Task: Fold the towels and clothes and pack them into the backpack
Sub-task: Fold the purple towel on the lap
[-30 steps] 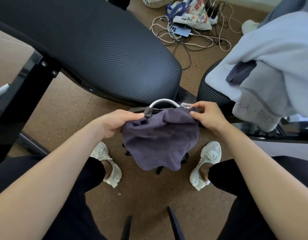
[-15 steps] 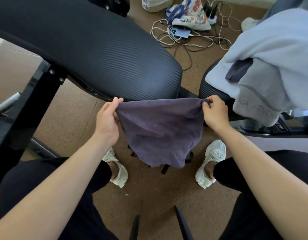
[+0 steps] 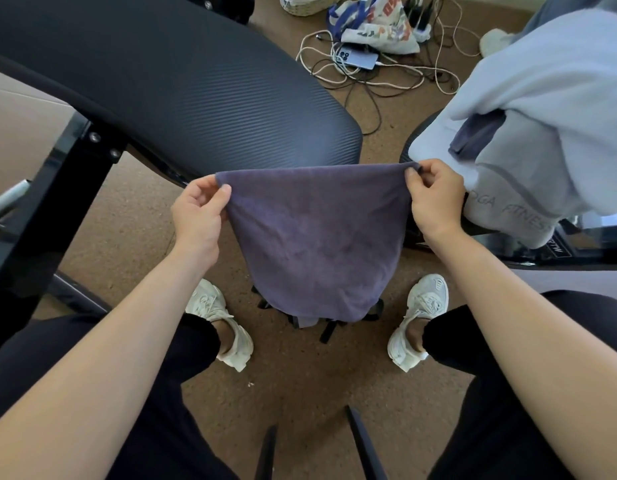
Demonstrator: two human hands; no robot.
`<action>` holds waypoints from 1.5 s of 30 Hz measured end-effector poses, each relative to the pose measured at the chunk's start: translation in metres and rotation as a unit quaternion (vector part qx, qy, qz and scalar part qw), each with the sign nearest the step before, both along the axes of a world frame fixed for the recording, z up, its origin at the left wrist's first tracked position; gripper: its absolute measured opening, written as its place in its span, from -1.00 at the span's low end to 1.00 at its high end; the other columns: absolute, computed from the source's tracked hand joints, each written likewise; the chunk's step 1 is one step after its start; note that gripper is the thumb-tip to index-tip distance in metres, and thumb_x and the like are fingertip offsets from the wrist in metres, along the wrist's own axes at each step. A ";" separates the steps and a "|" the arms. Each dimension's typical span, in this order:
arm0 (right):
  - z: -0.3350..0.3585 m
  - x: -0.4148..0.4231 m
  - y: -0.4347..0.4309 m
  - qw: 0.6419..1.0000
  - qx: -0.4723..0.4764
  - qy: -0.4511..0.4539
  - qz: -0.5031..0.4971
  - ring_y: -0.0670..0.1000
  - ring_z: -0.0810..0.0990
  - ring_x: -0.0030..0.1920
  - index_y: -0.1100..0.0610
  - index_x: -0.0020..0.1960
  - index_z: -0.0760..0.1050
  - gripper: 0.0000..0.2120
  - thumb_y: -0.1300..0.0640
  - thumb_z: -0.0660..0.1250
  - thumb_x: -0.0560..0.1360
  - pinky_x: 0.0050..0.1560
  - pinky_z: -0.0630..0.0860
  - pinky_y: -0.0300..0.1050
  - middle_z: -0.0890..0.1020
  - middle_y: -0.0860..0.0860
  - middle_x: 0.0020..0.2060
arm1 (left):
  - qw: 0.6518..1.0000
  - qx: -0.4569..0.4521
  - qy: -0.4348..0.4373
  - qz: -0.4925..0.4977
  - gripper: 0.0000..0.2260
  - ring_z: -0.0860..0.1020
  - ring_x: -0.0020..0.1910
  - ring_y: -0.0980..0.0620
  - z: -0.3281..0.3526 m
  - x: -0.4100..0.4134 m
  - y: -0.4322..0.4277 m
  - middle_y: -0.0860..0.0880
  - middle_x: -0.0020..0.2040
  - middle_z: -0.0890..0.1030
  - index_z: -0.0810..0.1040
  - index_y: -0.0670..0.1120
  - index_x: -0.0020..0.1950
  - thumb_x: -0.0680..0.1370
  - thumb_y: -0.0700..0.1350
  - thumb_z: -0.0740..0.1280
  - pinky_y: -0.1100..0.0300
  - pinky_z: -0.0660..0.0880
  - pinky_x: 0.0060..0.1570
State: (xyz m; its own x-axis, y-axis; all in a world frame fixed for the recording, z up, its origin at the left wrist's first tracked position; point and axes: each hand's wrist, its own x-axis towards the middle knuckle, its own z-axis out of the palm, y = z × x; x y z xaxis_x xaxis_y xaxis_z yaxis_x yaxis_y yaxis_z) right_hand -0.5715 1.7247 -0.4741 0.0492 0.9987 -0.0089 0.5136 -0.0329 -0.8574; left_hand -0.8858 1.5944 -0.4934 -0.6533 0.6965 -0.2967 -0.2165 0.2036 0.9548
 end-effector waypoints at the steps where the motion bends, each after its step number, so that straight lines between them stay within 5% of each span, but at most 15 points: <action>1: -0.001 -0.001 0.001 1.000 -0.014 0.008 0.008 -0.08 0.59 -0.14 0.07 -0.03 0.56 -0.94 0.16 0.32 0.61 -0.11 0.48 -0.19 0.67 0.01 -0.15 | 1.000 -0.014 0.001 -0.009 -0.82 0.67 0.03 0.04 -0.002 0.001 0.000 0.03 -0.02 0.72 0.62 0.00 0.06 0.58 -0.27 0.43 0.10 0.62 0.07; 9: 0.011 -0.003 -0.004 0.989 -0.113 0.083 0.040 -0.06 0.64 -0.15 0.05 -0.06 0.64 -0.92 0.17 0.40 0.58 -0.12 0.59 -0.07 0.69 -0.03 -0.19 | 0.997 -0.063 -0.041 -0.027 -0.75 0.68 -0.08 0.06 0.019 0.010 0.000 0.00 -0.06 0.71 0.60 -0.08 0.17 0.52 -0.21 0.51 0.22 0.58 -0.15; 12: 0.034 -0.011 -0.021 0.953 -0.182 0.237 0.043 -0.05 0.64 -0.23 0.13 -0.07 0.59 -0.93 0.26 0.43 0.56 -0.18 0.60 -0.11 0.68 0.03 -0.22 | 0.988 -0.056 -0.088 -0.111 -0.94 0.66 -0.21 0.11 0.043 0.031 -0.002 0.03 -0.16 0.71 0.63 -0.08 -0.04 0.56 -0.22 0.46 0.28 0.57 -0.21; 16: 0.052 -0.021 -0.050 0.921 -0.224 0.308 0.087 -0.03 0.61 -0.30 0.19 -0.05 0.58 -0.93 0.32 0.42 0.55 -0.32 0.57 -0.23 0.66 0.04 -0.27 | 0.981 -0.034 -0.101 -0.160 -0.79 0.58 -0.32 0.13 0.067 0.070 -0.010 0.02 -0.27 0.60 0.52 -0.05 -0.19 0.53 -0.29 0.46 0.28 0.53 -0.29; 26: 0.059 -0.030 -0.084 0.934 -0.166 0.229 0.217 0.00 0.68 -0.18 0.17 0.01 0.69 -0.90 0.31 0.47 0.52 -0.14 0.65 -0.18 0.75 0.08 -0.17 | 0.969 -0.010 -0.059 -0.239 -0.87 0.64 -0.15 0.00 0.074 0.117 -0.020 -0.05 -0.22 0.66 0.64 -0.07 -0.13 0.48 -0.26 0.54 0.13 0.62 -0.12; 34: 0.059 -0.027 -0.077 0.947 -0.078 0.149 0.274 -0.03 0.70 -0.12 0.09 -0.02 0.65 -0.80 0.19 0.60 0.41 -0.01 0.65 -0.04 0.74 0.07 -0.14 | 0.941 0.025 -0.152 -0.301 -0.69 0.68 -0.07 -0.04 0.083 0.110 -0.015 -0.16 -0.09 0.72 0.74 -0.18 -0.07 0.62 -0.27 0.19 0.14 0.64 -0.07; 40: 0.075 -0.016 -0.072 0.929 -0.098 0.137 0.329 0.03 0.65 -0.10 0.26 -0.02 0.66 -0.90 0.34 0.50 0.47 0.04 0.63 0.18 0.70 0.23 -0.11 | 0.984 -0.041 0.027 -0.171 -0.88 0.62 -0.08 0.01 0.076 0.082 0.010 -0.03 -0.13 0.65 0.66 -0.08 -0.11 0.51 -0.21 0.32 0.12 0.58 -0.07; 43: 0.084 -0.010 -0.078 0.924 -0.103 0.135 0.342 0.02 0.66 -0.08 0.29 -0.01 0.66 -0.88 0.36 0.50 0.46 0.09 0.62 0.17 0.70 0.23 -0.08 | 0.962 -0.125 0.046 -0.238 -0.69 0.59 -0.04 0.05 0.080 0.079 0.029 0.02 0.00 0.63 0.64 -0.04 0.08 0.38 0.04 0.40 0.10 0.54 -0.04; 45: 0.088 -0.005 -0.083 0.922 -0.106 0.144 0.344 0.03 0.68 -0.07 0.27 -0.01 0.67 -0.87 0.34 0.51 0.45 0.11 0.63 0.13 0.71 0.23 -0.08 | 0.928 -0.170 0.090 -0.318 -0.69 0.58 -0.12 0.05 0.088 0.086 0.037 0.01 -0.07 0.64 0.64 -0.02 0.07 0.35 0.02 0.43 0.12 0.58 -0.11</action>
